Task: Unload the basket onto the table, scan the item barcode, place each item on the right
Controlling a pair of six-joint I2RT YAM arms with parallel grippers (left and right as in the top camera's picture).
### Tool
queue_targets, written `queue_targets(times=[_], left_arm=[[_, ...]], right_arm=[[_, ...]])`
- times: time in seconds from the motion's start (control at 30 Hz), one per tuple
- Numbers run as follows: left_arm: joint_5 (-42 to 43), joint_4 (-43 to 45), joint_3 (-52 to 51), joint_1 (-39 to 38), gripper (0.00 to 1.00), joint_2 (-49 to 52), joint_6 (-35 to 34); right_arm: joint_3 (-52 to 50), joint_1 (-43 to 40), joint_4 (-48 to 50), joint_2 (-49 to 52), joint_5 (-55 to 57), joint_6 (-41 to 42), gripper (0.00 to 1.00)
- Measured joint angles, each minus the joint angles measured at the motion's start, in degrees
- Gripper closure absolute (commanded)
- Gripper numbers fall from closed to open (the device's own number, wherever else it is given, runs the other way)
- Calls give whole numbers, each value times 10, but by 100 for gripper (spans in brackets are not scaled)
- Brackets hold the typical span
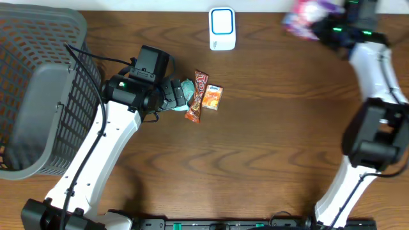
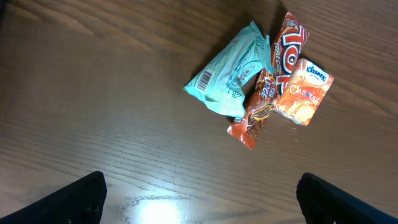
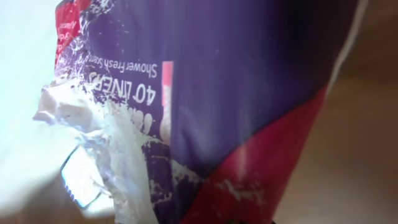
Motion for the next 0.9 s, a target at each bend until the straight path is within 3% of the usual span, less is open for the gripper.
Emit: queue_targets(times=[0.13, 0.17, 0.27, 0.3, 0.33, 0.43, 0.47, 0.57, 0.8, 0.9], left_arm=[[0, 0, 0, 0, 2, 0, 0], [0, 0, 0, 0, 2, 0, 0], [0, 0, 0, 0, 2, 0, 0], [0, 0, 0, 0, 2, 0, 0], [0, 0, 0, 0, 2, 0, 0], [0, 0, 0, 0, 2, 0, 0], [0, 0, 0, 0, 2, 0, 0], [0, 0, 0, 0, 2, 0, 0], [0, 0, 0, 0, 2, 0, 0], [0, 0, 0, 0, 2, 0, 0]], right_arm=[[-14, -55, 4, 0, 43, 54, 98], [-19, -57, 9, 0, 51, 70, 91], [-32, -51, 37, 1, 63, 132, 82], [-34, -48, 57, 3, 65, 160, 65], [-34, -46, 69, 4, 65, 171, 58], [-36, -41, 126, 7, 50, 210, 21], [-36, -41, 150, 8, 38, 219, 17], [-35, -41, 199, 7, -17, 236, 14], [-35, -33, 193, 7, -100, 213, 17], [-32, -7, 128, 6, -153, 155, 18]])
